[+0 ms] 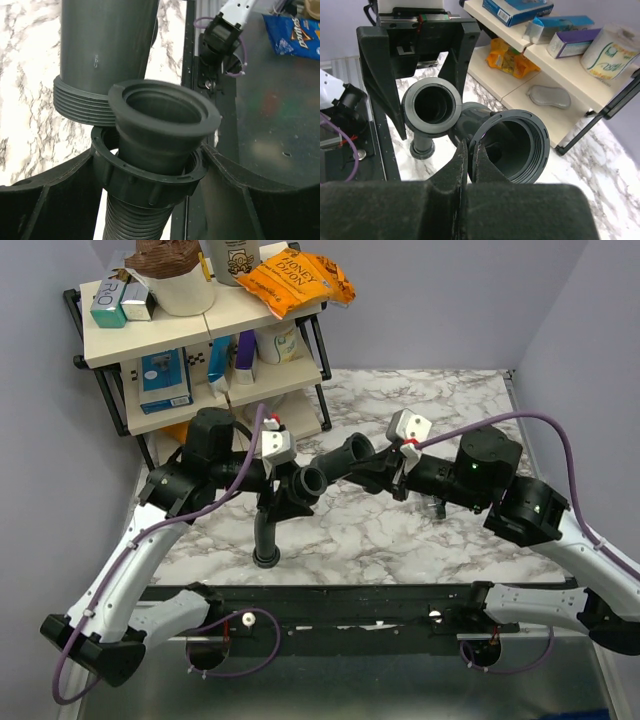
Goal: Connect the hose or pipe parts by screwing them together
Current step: Install the adaptor on the pipeline.
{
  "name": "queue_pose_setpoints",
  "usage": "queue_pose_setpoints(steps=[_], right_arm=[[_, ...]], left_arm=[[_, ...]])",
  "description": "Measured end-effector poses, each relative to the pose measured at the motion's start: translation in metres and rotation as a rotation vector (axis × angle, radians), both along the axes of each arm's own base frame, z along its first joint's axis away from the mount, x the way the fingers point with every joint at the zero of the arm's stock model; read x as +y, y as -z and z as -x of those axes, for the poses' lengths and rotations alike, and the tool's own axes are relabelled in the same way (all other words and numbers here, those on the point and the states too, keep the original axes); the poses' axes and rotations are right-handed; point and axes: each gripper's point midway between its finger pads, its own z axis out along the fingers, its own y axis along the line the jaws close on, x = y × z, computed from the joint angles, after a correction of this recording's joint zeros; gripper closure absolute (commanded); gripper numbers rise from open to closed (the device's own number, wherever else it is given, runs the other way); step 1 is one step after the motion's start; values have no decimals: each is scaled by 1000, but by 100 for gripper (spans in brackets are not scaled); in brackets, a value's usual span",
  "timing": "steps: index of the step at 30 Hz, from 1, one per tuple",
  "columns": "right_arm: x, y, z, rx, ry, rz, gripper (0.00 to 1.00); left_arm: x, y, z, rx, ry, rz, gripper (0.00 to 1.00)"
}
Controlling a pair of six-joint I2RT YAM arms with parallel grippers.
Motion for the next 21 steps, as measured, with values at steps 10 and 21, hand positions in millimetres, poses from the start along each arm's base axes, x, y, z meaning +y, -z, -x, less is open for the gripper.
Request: queue_pose_setpoints(steps=[10,21], right_arm=[[-36,-26,5,-137,51,-8,99],[-59,-57,8,-218,98,-67,99]], left_arm=[[-18,-9,-16,3,48,-25,100],[-45,-36,-38,-20,58,-22,100]])
